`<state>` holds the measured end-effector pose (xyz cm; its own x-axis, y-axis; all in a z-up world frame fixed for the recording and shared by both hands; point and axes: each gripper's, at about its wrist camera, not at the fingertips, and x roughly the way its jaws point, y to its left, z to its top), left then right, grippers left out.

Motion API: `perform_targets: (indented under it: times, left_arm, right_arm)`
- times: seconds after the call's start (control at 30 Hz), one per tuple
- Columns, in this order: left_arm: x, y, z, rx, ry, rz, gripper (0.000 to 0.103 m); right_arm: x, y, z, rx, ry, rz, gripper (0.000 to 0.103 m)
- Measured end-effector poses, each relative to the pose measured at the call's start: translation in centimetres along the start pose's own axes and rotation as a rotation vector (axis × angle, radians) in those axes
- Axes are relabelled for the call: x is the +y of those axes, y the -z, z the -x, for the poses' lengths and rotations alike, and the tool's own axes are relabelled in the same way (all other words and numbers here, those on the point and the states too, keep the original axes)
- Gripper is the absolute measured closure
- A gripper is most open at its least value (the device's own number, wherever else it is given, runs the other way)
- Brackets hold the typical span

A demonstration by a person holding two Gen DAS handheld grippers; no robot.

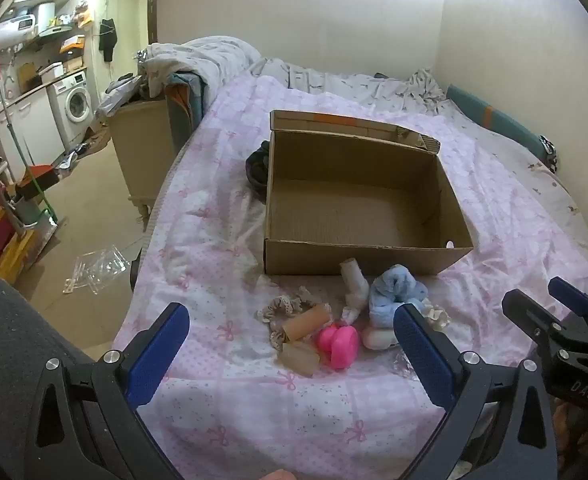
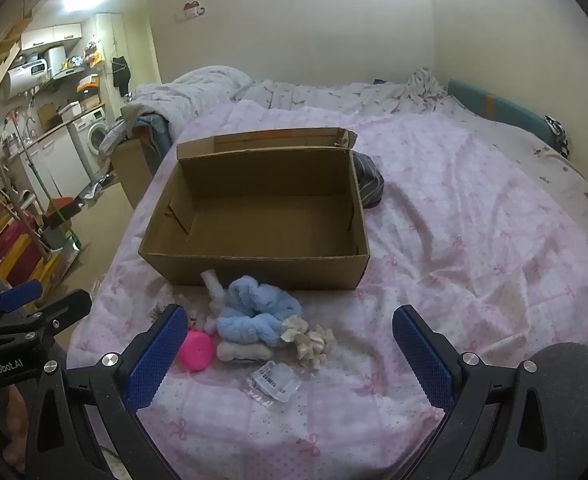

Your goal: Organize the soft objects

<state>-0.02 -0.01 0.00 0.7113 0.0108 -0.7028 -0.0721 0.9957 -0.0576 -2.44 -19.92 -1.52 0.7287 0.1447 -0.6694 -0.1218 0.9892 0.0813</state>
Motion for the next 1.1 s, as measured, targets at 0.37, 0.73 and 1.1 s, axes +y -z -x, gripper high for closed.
perform_targets:
  times: [0.37, 0.73, 1.1]
  left_arm:
    - [0.00, -0.02, -0.05, 0.005, 0.003, 0.003, 0.001]
    - [-0.03, -0.01, -0.14, 0.003, -0.001, 0.002, 0.001]
    - [0.20, -0.13, -0.15, 0.003, 0.000, 0.005, 0.001]
  right_arm:
    - [0.06, 0.03, 0.01, -0.002, -0.003, 0.000, 0.000]
    - [0.25, 0.12, 0.05, -0.003, -0.007, -0.001, 0.000]
    - [0.19, 0.02, -0.05, -0.004, -0.007, -0.001, 0.000]
